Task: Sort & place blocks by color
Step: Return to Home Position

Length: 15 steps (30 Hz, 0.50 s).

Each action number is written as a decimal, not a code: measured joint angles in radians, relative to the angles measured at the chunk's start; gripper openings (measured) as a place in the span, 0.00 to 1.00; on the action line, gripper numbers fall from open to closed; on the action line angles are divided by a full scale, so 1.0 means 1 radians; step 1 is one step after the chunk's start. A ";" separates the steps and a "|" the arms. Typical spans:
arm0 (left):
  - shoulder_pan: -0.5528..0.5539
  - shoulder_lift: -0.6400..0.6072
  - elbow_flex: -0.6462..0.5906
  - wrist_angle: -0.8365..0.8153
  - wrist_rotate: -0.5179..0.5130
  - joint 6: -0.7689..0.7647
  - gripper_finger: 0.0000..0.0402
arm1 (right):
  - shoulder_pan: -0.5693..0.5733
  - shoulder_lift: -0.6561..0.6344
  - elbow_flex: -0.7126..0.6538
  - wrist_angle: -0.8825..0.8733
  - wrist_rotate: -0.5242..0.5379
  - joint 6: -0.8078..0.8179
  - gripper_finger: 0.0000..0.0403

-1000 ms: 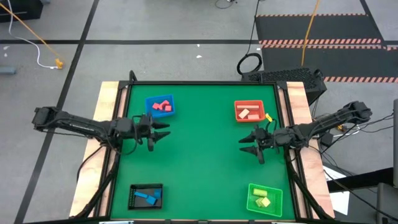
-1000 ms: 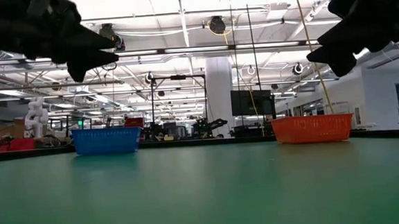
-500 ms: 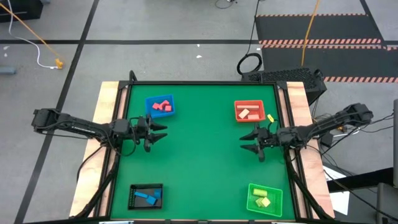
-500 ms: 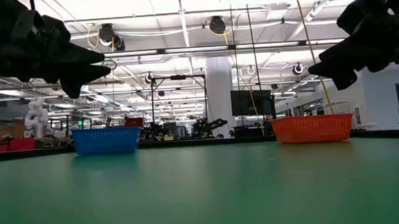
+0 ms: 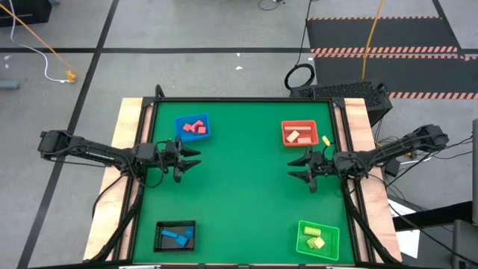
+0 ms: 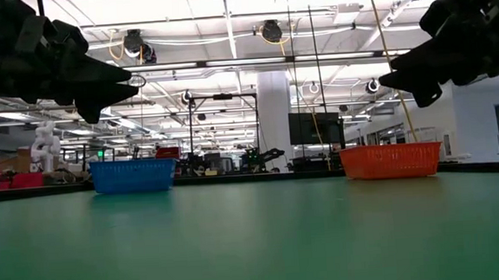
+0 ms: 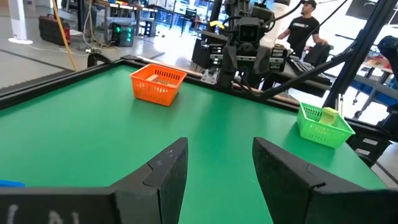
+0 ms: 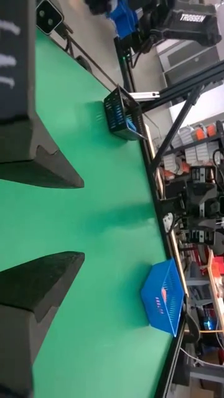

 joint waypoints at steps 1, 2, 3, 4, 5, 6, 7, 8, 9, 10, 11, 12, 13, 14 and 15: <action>0.000 0.000 0.000 0.000 0.000 0.000 0.45 | 0.000 0.000 0.000 0.001 -0.002 0.000 0.41; 0.000 0.000 0.000 0.000 0.000 0.000 0.45 | 0.000 0.000 0.000 0.001 -0.003 0.000 0.41; 0.000 0.000 0.000 0.000 0.000 0.000 0.45 | 0.000 0.000 0.000 0.001 -0.003 0.000 0.41; 0.000 0.000 0.000 0.000 0.000 0.001 0.45 | 0.000 0.000 0.000 0.001 -0.003 0.000 0.41; 0.000 0.000 0.000 0.000 0.000 0.015 0.45 | 0.000 0.000 -0.001 0.001 -0.003 0.000 0.41; 0.000 0.000 0.000 0.000 -0.001 0.041 0.45 | 0.000 0.000 -0.001 0.001 -0.003 0.000 0.41; 0.000 0.000 0.000 -0.001 0.000 0.061 0.45 | 0.000 0.000 -0.001 0.001 -0.003 0.000 0.41; 0.000 0.000 0.000 -0.002 -0.001 0.077 0.45 | 0.000 0.000 -0.001 0.001 -0.003 0.000 0.41; 0.000 0.000 0.000 -0.003 0.000 0.086 0.45 | 0.000 0.000 -0.001 0.001 -0.003 0.000 0.41; 0.000 0.000 0.000 -0.004 -0.001 0.089 0.45 | 0.000 0.000 -0.001 0.001 -0.003 0.000 0.41; 0.000 0.000 0.000 -0.004 -0.001 0.089 0.45 | 0.000 0.000 -0.001 0.001 -0.003 0.000 0.41; 0.000 0.000 0.000 -0.004 -0.001 0.087 0.45 | 0.000 0.000 -0.002 0.001 -0.003 0.000 0.41; 0.000 0.000 0.000 -0.005 -0.001 0.085 0.45 | 0.000 0.000 -0.002 0.001 -0.003 0.000 0.41; 0.000 0.000 0.000 -0.005 -0.001 0.084 0.45 | 0.000 0.000 -0.002 0.001 -0.003 0.000 0.41; 0.000 0.000 0.000 -0.005 -0.001 0.084 0.45 | 0.000 0.000 -0.002 0.001 -0.003 0.000 0.41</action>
